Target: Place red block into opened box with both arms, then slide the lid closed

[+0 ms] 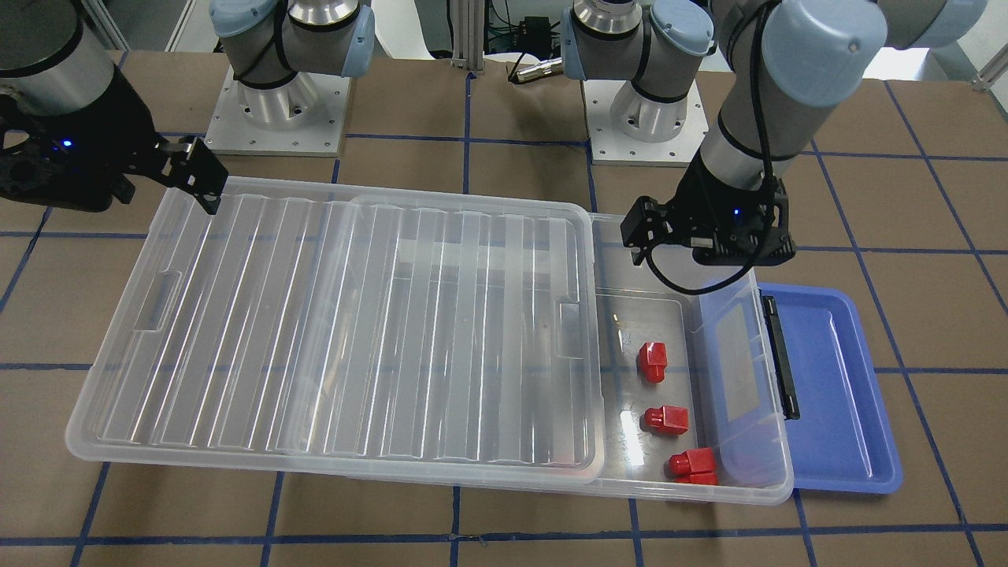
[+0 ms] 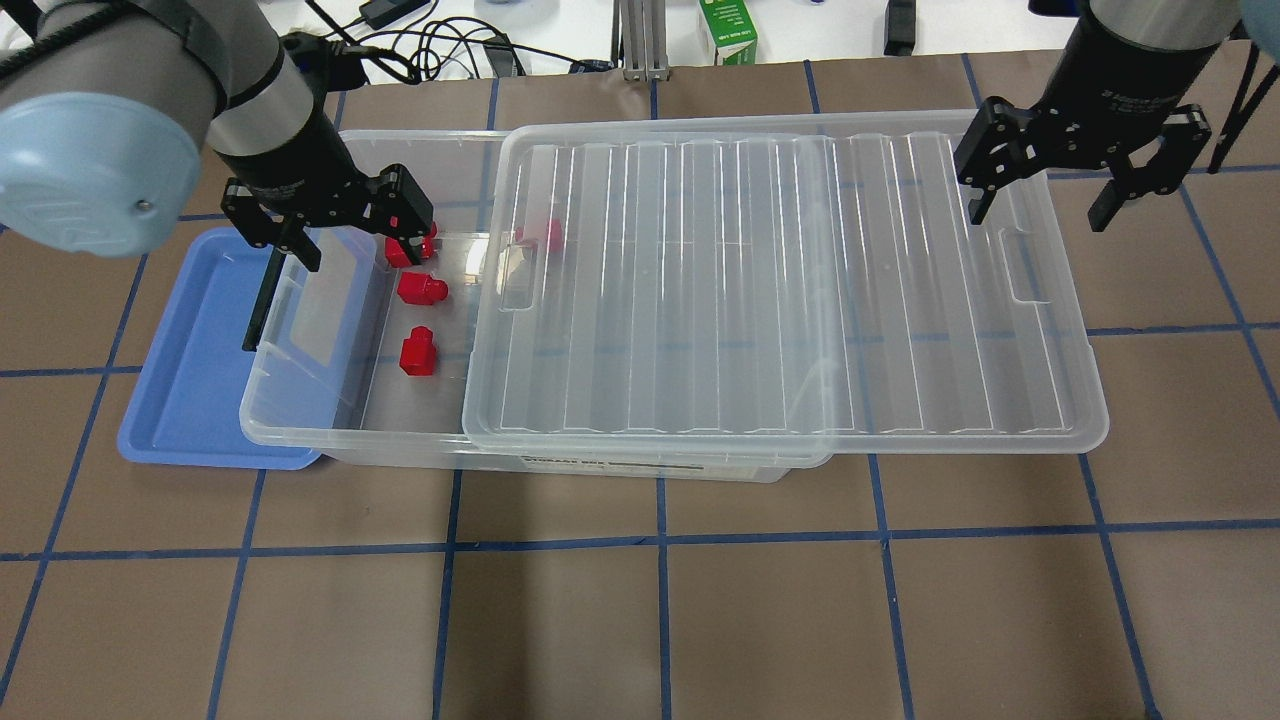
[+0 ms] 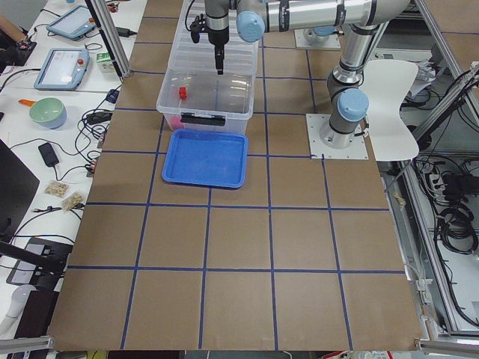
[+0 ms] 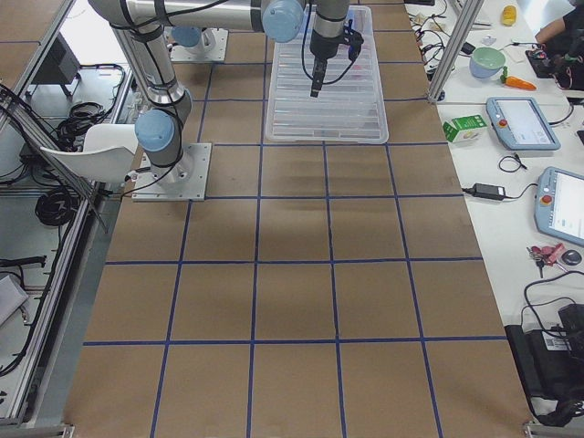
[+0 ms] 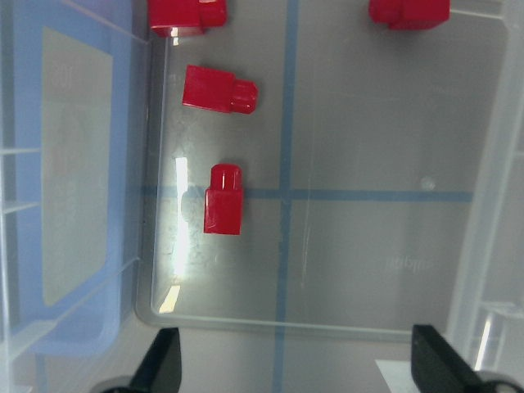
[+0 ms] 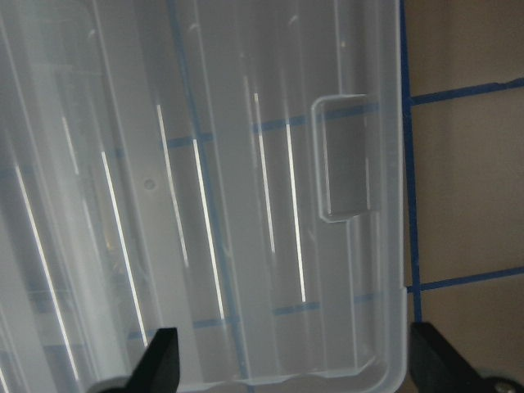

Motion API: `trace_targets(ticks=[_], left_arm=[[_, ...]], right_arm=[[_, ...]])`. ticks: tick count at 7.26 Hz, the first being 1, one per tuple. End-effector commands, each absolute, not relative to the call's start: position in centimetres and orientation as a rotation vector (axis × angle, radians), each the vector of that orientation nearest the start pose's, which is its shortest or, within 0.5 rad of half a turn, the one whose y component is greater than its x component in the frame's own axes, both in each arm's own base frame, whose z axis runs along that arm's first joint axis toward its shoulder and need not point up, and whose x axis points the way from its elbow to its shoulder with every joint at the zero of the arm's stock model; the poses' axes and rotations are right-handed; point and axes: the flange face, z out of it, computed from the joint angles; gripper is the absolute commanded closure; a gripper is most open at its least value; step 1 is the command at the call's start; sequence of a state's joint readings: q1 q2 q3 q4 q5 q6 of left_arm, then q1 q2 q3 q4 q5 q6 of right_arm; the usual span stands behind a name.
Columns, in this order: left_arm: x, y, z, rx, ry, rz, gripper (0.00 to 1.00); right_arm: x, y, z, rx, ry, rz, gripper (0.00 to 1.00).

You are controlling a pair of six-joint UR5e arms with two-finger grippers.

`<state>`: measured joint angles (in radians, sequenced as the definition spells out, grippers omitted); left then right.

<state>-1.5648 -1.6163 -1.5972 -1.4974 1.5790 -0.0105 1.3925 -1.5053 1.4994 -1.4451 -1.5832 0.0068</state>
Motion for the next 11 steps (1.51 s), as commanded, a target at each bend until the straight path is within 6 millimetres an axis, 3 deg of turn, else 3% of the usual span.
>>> trace_targets(ticks=[1,2,3,5,8,11], left_arm=[[-13.3,-49.3,50.4,-0.015,3.118,-0.074,0.0],[-12.8,-49.4,50.7,-0.029,3.122,-0.093,0.0],[-12.9,-49.5,50.5,-0.03,3.122,-0.091,0.0],[-12.8,-49.4,51.3,-0.03,3.118,-0.129,0.0],[-12.2,-49.2,51.6,-0.032,3.12,-0.12,0.0],[-12.2,-48.7,51.4,-0.034,3.122,-0.053,0.0]], right_arm=[[-5.1,-54.1,45.9,0.453,3.091,0.175,0.0],[-6.8,-56.2,43.9,0.341,3.114,0.129,0.0],[-7.4,-57.0,42.6,0.323,3.118,0.145,0.0],[-8.0,-56.6,40.9,0.274,3.189,0.21,0.0],[-7.6,-55.0,36.4,0.209,3.197,0.287,0.0],[-7.6,-55.0,35.9,0.18,3.194,0.305,0.0]])
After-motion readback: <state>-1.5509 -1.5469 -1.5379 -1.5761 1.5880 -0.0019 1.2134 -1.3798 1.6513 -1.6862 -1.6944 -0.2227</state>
